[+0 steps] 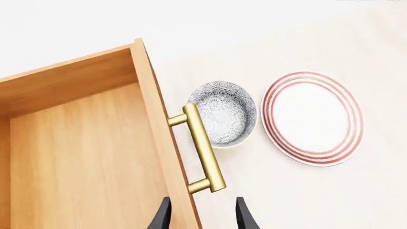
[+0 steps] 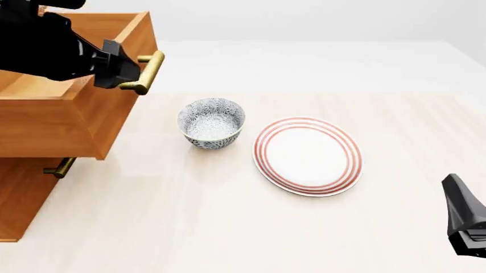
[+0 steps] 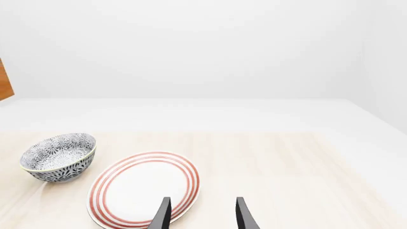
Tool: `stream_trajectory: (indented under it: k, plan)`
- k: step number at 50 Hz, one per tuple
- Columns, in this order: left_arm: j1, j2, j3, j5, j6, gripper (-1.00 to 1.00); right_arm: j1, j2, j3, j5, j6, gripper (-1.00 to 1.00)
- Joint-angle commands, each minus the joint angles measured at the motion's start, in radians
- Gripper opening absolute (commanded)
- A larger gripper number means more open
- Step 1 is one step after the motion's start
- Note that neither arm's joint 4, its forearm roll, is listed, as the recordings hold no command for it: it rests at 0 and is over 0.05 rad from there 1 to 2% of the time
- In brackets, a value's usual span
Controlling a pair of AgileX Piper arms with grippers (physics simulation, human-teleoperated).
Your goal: Open the top drawer of the cabinet.
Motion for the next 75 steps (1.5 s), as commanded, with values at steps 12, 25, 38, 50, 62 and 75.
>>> stream_trajectory:
  k: [12,25,38,50,62,75]
  plan:
    - [-0.007,-0.059,-0.039,0.045,0.035,1.00,0.000,0.000,0.000,0.000,0.000,1.00]
    - [0.006,-0.087,-0.032,0.059,0.050,1.00,0.000,0.000,0.000,0.000,0.000,1.00]
    - [0.006,-0.134,-0.038,0.071,0.066,1.00,0.000,0.000,0.000,0.000,0.000,1.00]
    - [0.012,-0.184,-0.059,0.097,0.084,1.00,0.000,0.000,0.000,0.000,0.000,1.00]
    - [0.013,-0.215,-0.079,0.097,0.097,1.00,0.000,0.000,0.000,0.000,0.000,1.00]
    - [0.040,-0.265,-0.093,0.087,0.123,1.00,0.000,-0.001,0.000,0.000,0.000,1.00]
